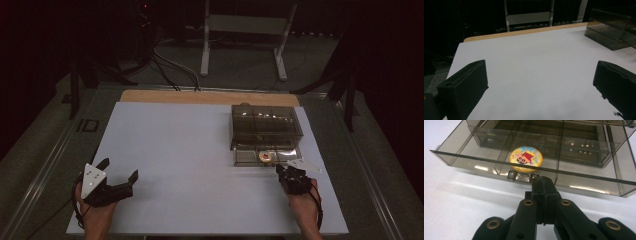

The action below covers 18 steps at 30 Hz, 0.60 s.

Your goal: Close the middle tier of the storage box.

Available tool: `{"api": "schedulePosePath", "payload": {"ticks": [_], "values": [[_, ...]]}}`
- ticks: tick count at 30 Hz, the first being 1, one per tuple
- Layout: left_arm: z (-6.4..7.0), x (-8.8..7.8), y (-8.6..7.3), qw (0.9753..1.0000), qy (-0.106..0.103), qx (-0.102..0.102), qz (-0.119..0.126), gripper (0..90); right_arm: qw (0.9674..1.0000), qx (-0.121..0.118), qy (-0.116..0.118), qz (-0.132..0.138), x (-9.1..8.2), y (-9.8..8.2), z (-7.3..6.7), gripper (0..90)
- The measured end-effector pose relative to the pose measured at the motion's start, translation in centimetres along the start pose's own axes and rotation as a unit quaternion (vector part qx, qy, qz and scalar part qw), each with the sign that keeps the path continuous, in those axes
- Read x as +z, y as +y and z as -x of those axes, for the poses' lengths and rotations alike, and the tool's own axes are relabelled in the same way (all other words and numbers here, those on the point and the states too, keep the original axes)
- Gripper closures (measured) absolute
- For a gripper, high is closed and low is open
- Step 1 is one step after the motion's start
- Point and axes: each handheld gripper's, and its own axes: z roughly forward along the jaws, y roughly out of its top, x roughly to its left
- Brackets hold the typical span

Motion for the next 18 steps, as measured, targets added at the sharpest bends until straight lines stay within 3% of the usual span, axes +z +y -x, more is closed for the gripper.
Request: {"api": "schedulePosePath", "payload": {"ticks": [18], "values": [[0.0, 0.0, 0.0, 1.0000, 0.000, 0.000, 0.001, 1.0, 0.9998, 0.003, -0.010, -0.016, 1.2, -0.5, 0.3, 90.0]]}}
